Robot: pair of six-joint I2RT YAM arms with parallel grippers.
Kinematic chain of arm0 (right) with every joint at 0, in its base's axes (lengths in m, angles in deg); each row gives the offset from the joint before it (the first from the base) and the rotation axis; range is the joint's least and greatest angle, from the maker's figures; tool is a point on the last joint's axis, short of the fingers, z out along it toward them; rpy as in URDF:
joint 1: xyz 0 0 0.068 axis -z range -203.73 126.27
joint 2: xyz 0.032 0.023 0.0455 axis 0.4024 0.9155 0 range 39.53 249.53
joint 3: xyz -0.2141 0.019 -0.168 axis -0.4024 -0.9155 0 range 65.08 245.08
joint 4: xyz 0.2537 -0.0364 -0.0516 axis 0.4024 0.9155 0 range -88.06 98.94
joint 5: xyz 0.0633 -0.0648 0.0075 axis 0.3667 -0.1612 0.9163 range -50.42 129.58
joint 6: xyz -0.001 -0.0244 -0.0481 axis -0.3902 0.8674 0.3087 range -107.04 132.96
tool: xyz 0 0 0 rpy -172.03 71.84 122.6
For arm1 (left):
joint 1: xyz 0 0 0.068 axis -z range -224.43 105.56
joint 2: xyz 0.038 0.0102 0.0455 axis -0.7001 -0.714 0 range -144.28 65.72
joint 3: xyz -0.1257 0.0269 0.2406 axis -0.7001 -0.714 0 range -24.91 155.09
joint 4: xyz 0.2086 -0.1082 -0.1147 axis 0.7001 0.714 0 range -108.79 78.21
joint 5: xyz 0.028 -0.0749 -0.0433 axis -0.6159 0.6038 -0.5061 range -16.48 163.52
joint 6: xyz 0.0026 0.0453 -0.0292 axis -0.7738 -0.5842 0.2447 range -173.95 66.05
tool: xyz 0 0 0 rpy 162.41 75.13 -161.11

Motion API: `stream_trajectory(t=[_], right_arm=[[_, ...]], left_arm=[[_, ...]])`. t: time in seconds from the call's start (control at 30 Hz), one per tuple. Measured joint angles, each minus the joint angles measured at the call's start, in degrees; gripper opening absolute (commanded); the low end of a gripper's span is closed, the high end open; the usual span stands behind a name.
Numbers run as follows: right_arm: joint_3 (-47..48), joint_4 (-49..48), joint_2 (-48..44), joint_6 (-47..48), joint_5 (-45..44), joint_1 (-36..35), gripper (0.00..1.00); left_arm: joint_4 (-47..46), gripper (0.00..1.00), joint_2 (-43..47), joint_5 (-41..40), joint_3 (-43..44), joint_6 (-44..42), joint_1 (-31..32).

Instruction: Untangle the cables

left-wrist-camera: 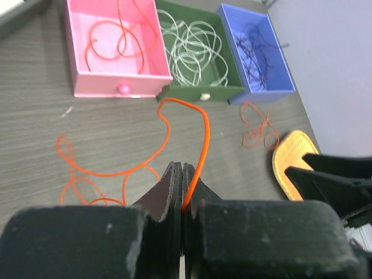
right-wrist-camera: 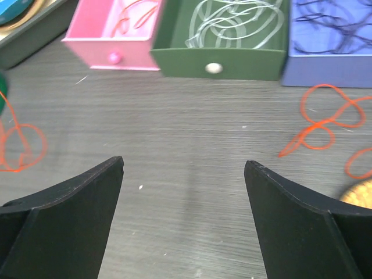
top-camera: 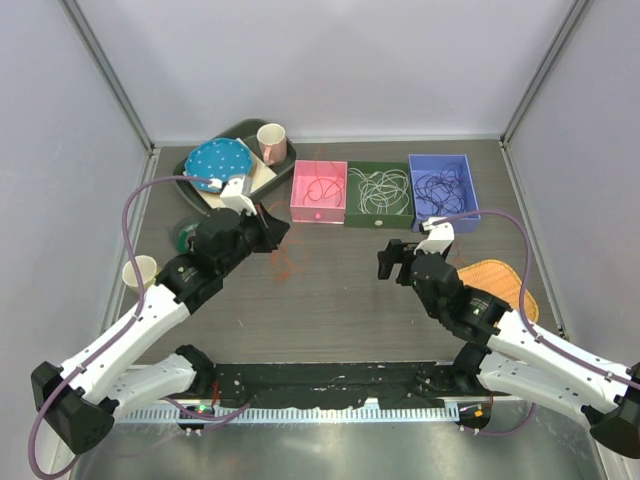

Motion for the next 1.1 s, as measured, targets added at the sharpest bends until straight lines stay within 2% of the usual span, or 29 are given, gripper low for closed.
stream_trajectory(t=[0.07, 0.37, 0.53, 0.83, 1.1], right_arm=[[0.0, 1.1, 0.0, -1.0, -3.9, 0.0, 0.91], [-1.3, 1.4, -0.2, -2.9, -8.1, 0.1, 0.91], [-1.8, 3.0, 0.7, -5.9, -10.9, 0.1, 0.92], [-6.0, 6.2, 0.9, -11.4, -13.6, 0.1, 0.94], [-9.1, 7.3, -6.6, -13.8, -15.4, 0.1, 0.94]], left_arm=[[1.7, 0.00, -1.5, -2.3, 3.1, -0.1, -0.1], [6.0, 0.00, -8.0, -5.5, 11.8, -2.6, -0.1], [6.9, 0.00, -13.9, -7.7, 20.1, -5.5, -0.1], [6.8, 0.00, -28.8, -9.2, 38.3, -12.1, -1.3], [6.8, 0.00, -45.2, -3.3, 53.5, -13.6, -7.1]])
